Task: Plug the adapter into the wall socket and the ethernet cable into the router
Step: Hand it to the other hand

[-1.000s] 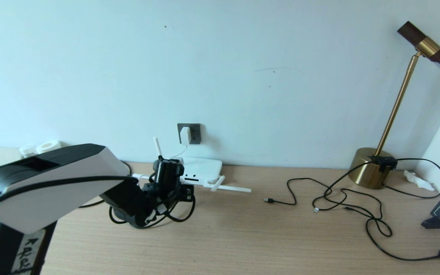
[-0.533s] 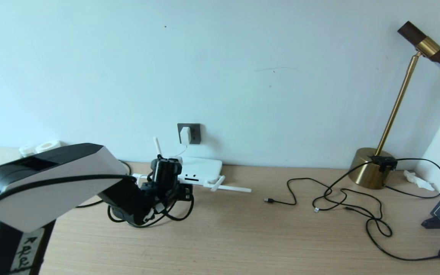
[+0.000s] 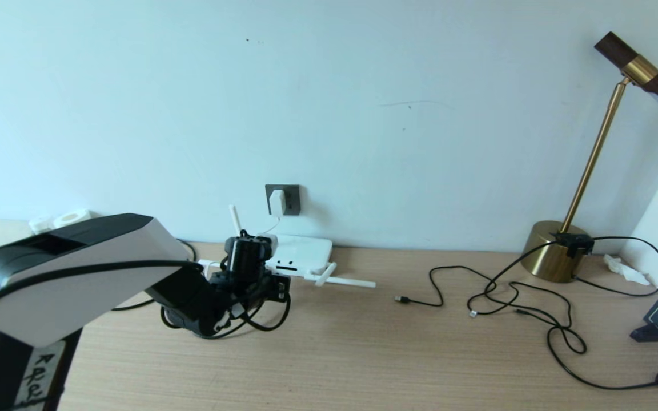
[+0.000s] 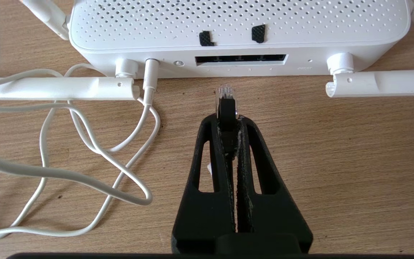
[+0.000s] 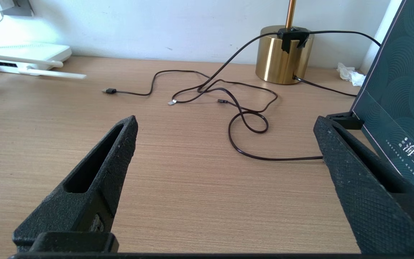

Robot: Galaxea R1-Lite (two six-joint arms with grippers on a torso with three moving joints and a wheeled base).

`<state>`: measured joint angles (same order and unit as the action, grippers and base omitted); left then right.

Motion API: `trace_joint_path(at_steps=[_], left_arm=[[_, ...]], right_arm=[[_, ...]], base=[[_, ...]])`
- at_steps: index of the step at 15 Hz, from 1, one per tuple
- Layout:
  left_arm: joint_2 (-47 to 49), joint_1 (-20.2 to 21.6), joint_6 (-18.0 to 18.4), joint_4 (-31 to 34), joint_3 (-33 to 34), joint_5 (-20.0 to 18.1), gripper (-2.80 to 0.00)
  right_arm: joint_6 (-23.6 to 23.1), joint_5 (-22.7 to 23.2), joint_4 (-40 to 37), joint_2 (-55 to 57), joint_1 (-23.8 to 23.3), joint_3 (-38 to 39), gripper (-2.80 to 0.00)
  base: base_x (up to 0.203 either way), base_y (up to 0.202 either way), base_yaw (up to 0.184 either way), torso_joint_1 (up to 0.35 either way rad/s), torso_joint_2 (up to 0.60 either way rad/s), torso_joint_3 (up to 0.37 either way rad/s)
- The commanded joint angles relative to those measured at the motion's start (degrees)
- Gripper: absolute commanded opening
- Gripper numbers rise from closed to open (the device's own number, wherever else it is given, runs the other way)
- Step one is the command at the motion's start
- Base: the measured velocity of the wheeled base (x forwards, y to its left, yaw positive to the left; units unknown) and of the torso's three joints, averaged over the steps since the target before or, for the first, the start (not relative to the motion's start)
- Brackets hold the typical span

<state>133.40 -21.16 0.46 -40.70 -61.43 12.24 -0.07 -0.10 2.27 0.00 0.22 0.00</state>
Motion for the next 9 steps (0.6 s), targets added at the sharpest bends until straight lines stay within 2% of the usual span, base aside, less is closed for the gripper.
trace_joint_path(at_steps=[1, 9], left_arm=[[-0.1, 0.0, 0.3, -0.3, -0.1, 0.1, -2.80], [0.4, 0.5, -0.5, -0.4, -0.8, 0.0, -2.80]], right_arm=[[0.0, 0.0, 0.1, 0.1, 0.0, 0.7, 0.00], [0.0, 0.0, 0.0, 0.1, 0.0, 0.7, 0.00]], base=[[0.000, 0.000, 0.000, 0.000, 0.00, 0.000], [0.000, 0.000, 0.000, 0.000, 0.00, 0.000]])
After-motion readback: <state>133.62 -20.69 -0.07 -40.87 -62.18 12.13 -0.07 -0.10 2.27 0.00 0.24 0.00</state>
